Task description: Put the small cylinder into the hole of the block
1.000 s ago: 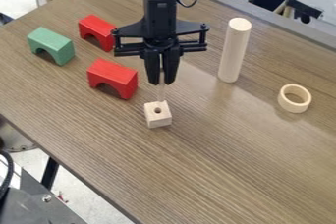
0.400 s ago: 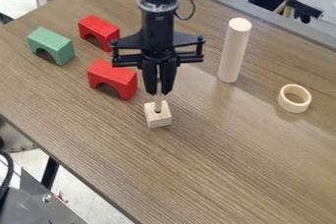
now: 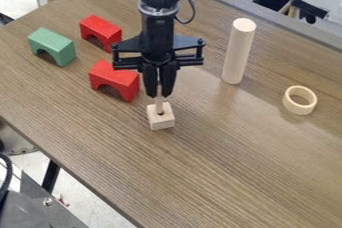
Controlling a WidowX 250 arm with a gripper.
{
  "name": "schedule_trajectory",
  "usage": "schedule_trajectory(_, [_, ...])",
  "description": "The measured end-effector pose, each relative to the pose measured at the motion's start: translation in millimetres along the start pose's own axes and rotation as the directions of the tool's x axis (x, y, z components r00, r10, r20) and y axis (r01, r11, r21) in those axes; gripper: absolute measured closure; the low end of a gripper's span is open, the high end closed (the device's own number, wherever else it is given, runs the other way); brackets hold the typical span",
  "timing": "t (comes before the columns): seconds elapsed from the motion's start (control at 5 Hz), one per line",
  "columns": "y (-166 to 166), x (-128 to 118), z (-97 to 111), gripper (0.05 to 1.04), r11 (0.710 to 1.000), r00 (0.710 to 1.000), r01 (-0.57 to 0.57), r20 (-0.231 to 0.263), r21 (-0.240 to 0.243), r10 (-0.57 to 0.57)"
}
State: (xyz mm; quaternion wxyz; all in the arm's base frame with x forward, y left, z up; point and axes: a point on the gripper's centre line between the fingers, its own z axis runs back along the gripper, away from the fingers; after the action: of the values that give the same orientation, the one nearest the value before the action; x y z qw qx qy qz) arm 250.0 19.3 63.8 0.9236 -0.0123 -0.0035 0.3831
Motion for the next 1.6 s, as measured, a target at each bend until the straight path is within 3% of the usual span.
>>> schedule_trajectory(0.6, [0.4, 2.0, -0.4, 0.971, 1.000, 1.000, -0.016, 0.007, 0.001, 0.016])
schedule_trajectory(1.6, [-10.7, -18.9, -7.3, 0.971, 0.999, 0.999, 0.024, 0.022, 0.023, -0.024])
